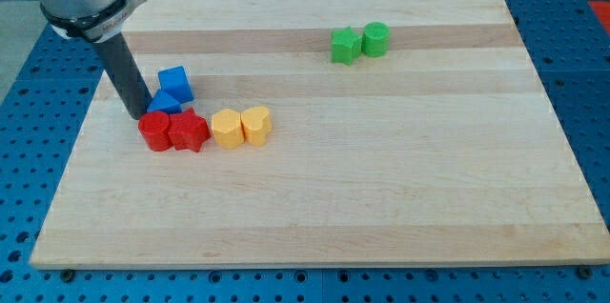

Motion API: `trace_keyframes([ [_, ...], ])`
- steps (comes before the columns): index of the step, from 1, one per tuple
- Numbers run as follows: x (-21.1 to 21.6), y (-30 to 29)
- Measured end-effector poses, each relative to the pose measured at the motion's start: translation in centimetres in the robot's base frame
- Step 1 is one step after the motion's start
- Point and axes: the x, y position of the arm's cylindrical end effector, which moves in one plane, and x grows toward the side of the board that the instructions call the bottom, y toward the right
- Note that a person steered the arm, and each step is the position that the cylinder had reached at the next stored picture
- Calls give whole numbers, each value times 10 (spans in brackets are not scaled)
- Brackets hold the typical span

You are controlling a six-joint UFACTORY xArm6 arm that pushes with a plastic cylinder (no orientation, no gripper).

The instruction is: Move arm away from blue triangle

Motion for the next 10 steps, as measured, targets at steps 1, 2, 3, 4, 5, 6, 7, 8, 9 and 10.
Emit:
trace_keyframes([
  [1, 0, 0],
  [2, -2, 0],
  [3, -9, 0],
  [4, -24, 0],
  [5, -46, 0],
  [6, -68, 0],
  [7, -88, 0],
  [8, -105, 0],
  [9, -108, 9],
  [10, -108, 13],
])
